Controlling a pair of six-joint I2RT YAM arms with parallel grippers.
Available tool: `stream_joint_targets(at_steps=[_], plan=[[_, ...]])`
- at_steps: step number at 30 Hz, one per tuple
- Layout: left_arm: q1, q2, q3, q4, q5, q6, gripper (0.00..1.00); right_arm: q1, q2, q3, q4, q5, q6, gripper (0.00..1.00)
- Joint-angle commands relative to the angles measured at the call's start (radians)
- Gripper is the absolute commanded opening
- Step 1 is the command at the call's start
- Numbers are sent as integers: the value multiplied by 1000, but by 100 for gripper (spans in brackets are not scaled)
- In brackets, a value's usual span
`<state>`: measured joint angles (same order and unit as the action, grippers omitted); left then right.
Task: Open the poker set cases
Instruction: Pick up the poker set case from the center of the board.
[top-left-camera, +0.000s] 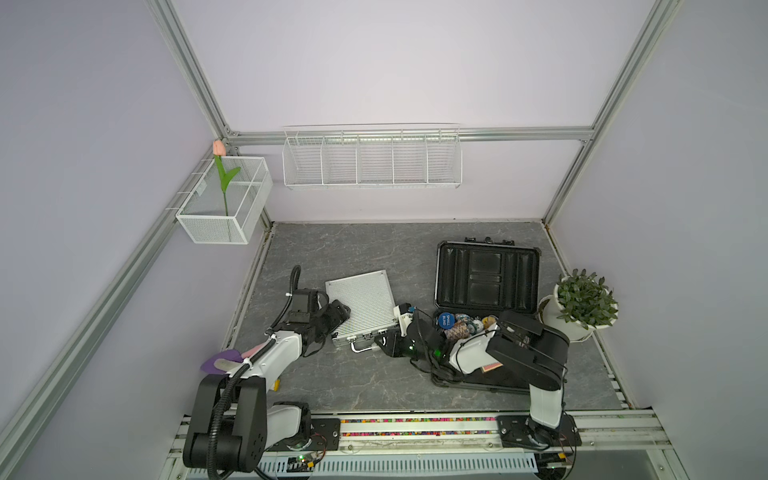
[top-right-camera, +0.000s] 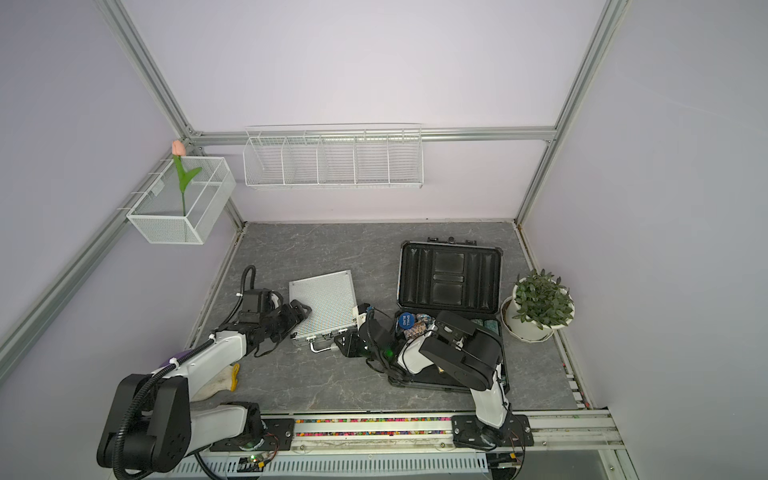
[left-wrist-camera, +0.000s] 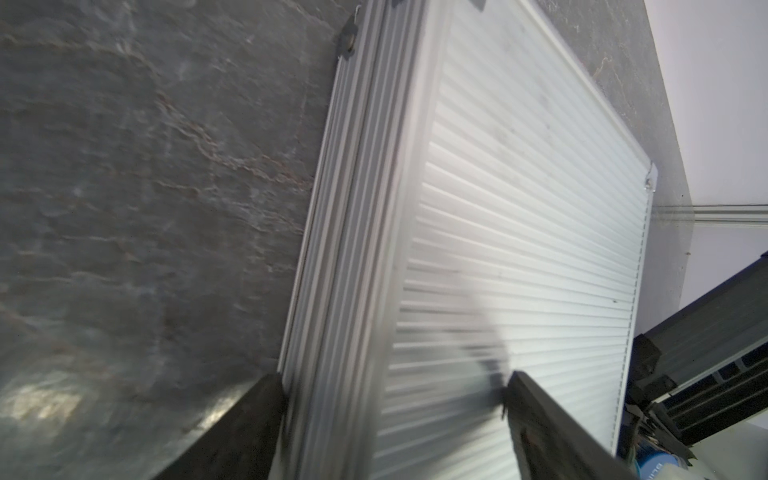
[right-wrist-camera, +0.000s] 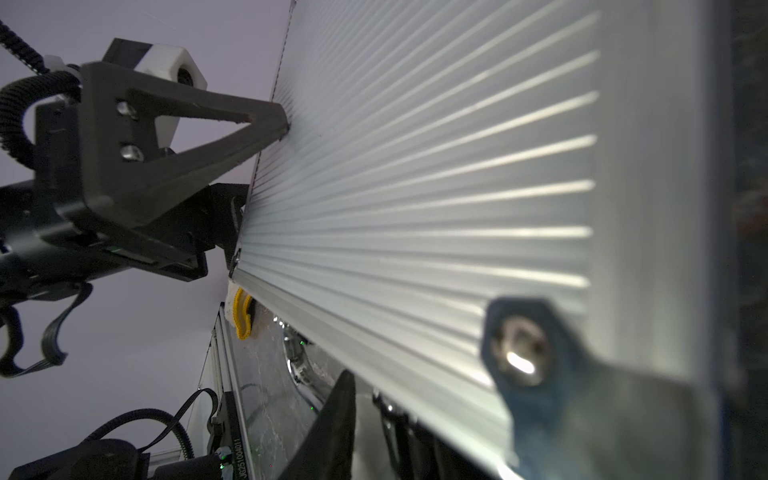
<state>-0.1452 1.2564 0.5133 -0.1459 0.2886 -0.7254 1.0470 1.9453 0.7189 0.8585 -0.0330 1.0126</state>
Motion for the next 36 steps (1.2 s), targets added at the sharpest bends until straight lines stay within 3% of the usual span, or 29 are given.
stream_joint_targets(at_steps=[1,8,15,20,24,30,36], plan=[[-5,28,10,-11,3,-18,84,-11,27,14,42,-22,64,24],[-5,33,13,-5,10,-22,84,-28,53,-11,135,-41,148,7],[-5,-55,83,-129,-68,47,84,-47,18,-76,213,-47,240,7],[-8,-166,161,-223,-138,168,83,-55,-34,-112,207,-44,244,7],[-52,-281,216,-283,-214,350,80,-67,-55,-135,214,-49,257,7],[-283,-452,258,-324,-374,769,78,-74,-93,-139,216,-64,273,7],[-438,-582,222,-351,-395,1185,78,-82,-134,-140,209,-71,271,7]])
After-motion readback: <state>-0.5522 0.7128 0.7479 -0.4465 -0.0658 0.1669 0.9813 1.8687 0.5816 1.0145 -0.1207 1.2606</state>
